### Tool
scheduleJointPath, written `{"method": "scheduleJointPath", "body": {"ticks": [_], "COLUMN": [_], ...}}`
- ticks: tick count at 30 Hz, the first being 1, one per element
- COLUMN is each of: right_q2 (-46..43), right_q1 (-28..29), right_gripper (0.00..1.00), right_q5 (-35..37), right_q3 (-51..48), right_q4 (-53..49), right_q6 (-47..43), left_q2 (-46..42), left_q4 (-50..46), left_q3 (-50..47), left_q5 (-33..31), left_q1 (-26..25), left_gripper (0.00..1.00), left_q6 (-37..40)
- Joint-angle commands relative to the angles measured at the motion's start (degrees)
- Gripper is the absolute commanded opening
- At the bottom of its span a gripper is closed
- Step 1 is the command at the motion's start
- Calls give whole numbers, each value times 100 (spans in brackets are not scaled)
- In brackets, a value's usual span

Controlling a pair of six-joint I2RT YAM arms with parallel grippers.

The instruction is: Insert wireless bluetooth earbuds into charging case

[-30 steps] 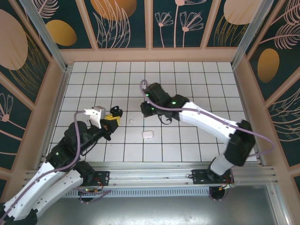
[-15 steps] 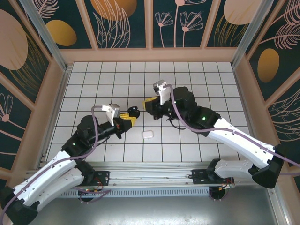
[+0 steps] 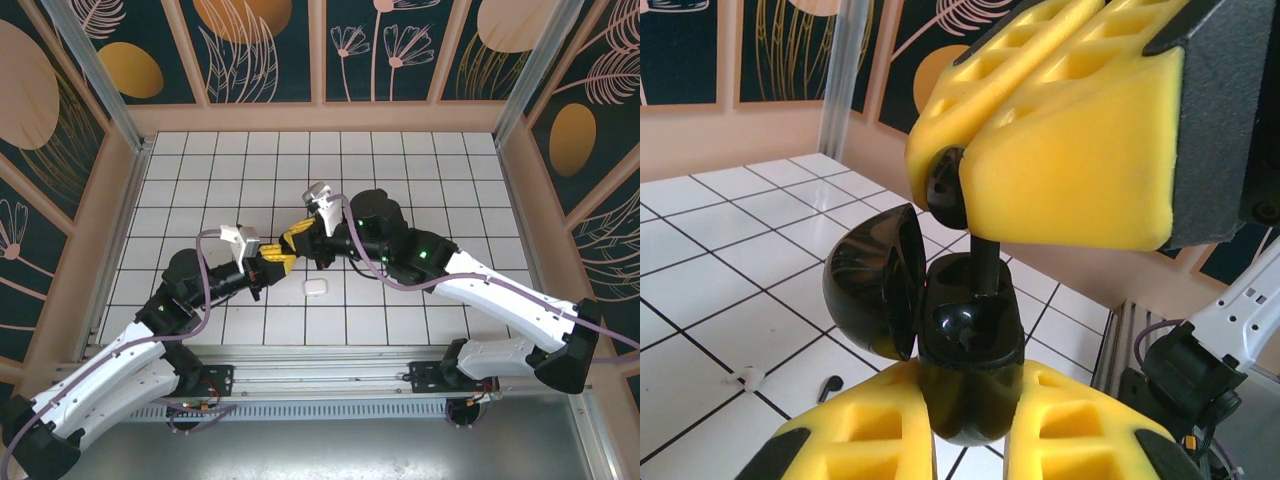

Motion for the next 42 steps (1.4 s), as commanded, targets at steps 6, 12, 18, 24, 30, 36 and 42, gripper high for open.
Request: {"method": "scheduleJointPath", "body": {"ticks": [6, 12, 18, 24, 30, 36, 42], "right_q2": [40, 61, 82, 58, 79, 127, 246], "right_q1": [58, 58, 60, 59, 52, 50, 45], "right_gripper": [8, 7, 7, 6, 6, 5, 5], "right_q5": [-353, -448, -617, -632, -605, -708, -811], "right_q3": [196, 187, 178, 190, 357, 474, 653], "right_q4": [90, -7, -147, -451, -915, -1182, -1503], "right_q6": [-221, -321, -396, -473, -639, -733, -810], "left_q2": [-81, -64, -52, -23, 16, 15, 12], "left_q4": [325, 354, 329, 335, 330, 407, 497], "left_q3": [-3, 7, 23, 48, 84, 68, 57], "left_q5": [165, 257, 268, 273, 394, 576, 743], "left_q1": [25, 21, 19, 21, 20, 21, 19], "left_gripper": [0, 0, 0, 0, 0, 0, 0], "left_q6": [174, 172, 170, 165, 168, 184, 200]}}
